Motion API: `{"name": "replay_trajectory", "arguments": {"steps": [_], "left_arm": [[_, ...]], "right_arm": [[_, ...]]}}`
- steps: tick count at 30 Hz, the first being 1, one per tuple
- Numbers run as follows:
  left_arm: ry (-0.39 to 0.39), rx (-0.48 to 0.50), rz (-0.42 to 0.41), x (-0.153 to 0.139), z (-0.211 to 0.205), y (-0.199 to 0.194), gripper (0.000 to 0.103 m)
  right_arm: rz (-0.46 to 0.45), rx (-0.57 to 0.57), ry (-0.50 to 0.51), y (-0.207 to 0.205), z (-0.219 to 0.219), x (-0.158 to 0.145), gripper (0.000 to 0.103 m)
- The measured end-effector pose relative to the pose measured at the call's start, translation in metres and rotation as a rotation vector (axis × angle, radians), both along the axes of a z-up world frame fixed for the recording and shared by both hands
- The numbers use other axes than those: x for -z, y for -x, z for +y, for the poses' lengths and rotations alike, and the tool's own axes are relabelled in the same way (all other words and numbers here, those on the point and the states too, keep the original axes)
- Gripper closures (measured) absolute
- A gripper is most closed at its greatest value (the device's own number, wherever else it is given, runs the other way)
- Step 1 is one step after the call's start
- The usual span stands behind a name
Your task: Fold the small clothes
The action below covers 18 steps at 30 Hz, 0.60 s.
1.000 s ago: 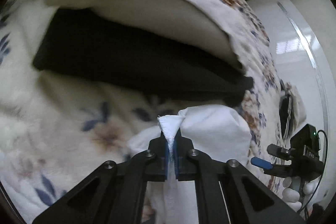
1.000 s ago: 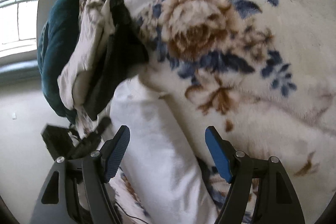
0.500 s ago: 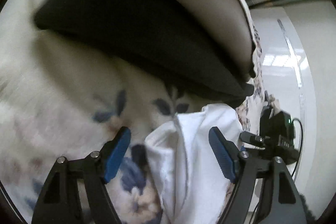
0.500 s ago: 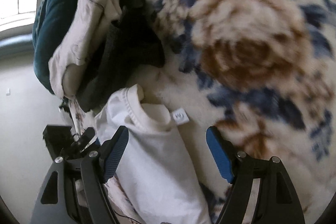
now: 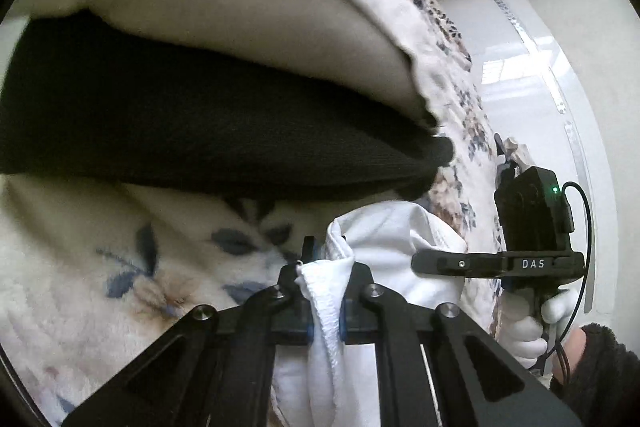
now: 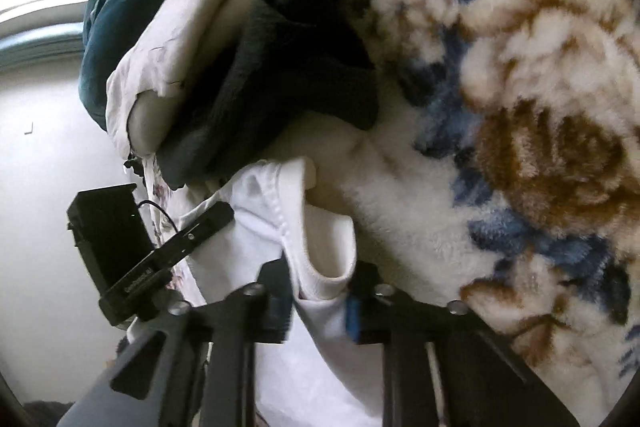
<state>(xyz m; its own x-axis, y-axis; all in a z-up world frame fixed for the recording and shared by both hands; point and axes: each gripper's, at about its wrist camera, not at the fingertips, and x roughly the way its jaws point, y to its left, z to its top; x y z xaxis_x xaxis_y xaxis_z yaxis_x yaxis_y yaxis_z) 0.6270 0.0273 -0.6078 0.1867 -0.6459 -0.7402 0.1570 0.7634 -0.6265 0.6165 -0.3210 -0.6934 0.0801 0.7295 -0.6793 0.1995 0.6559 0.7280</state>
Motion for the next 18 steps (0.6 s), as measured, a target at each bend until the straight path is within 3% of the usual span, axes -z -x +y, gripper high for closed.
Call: {"name": "replay_trajectory", "arguments": {"steps": [5, 10, 15, 18], "left_arm": [[0.009, 0.016, -0.082, -0.041, 0.001, 0.023, 0.097], [0.067, 0.027, -0.088, -0.077, 0.005, 0.068, 0.097], [0.069, 0.093, 0.008, -0.094, 0.004, 0.145, 0.093], [0.029, 0.118, 0.107, -0.083, 0.008, 0.197, 0.078]], "right_arm": [[-0.053, 0.065, -0.06, 0.022, 0.002, -0.026, 0.089], [-0.119, 0.126, -0.147, 0.072, 0.008, -0.063, 0.089], [-0.103, 0.15, -0.137, 0.157, 0.024, -0.084, 0.089], [-0.041, 0.128, -0.078, 0.213, 0.04, -0.079, 0.083]]}}
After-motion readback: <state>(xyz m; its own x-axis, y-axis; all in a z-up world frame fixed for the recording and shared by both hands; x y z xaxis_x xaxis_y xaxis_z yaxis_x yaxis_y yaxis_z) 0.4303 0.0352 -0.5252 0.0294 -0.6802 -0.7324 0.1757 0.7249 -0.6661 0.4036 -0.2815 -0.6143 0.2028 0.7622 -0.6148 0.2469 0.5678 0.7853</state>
